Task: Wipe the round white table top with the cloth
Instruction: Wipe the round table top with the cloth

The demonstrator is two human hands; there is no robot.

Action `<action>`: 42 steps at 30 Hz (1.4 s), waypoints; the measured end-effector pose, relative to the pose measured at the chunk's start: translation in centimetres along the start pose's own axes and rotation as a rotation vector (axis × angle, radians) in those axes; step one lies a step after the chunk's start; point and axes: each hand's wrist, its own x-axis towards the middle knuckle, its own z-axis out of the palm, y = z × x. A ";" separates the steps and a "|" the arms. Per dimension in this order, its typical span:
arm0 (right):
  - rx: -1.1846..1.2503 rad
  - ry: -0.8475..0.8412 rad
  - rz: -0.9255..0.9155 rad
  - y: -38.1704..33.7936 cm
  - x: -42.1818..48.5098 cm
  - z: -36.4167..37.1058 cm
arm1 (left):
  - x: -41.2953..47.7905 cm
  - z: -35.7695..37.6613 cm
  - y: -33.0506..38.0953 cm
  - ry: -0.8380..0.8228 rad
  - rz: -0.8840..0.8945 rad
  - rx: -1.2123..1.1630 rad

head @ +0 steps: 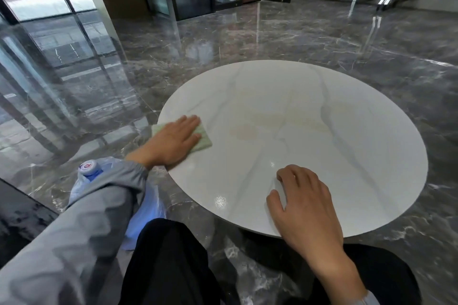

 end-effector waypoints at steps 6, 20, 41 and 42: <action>0.013 0.020 0.005 -0.1 -0.1 0.1 | -1.6 0.4 3.7 -0.036 0.048 0.046; 0.009 0.007 -0.012 0.0 0.0 0.1 | 0.9 0.2 -0.8 0.034 -0.103 -0.026; -0.019 -0.001 0.005 -0.1 -0.1 0.1 | -11.7 4.5 11.7 0.047 0.175 -0.005; -0.021 -0.007 0.005 -0.1 -0.1 0.0 | -11.7 4.5 11.7 0.046 0.181 -0.014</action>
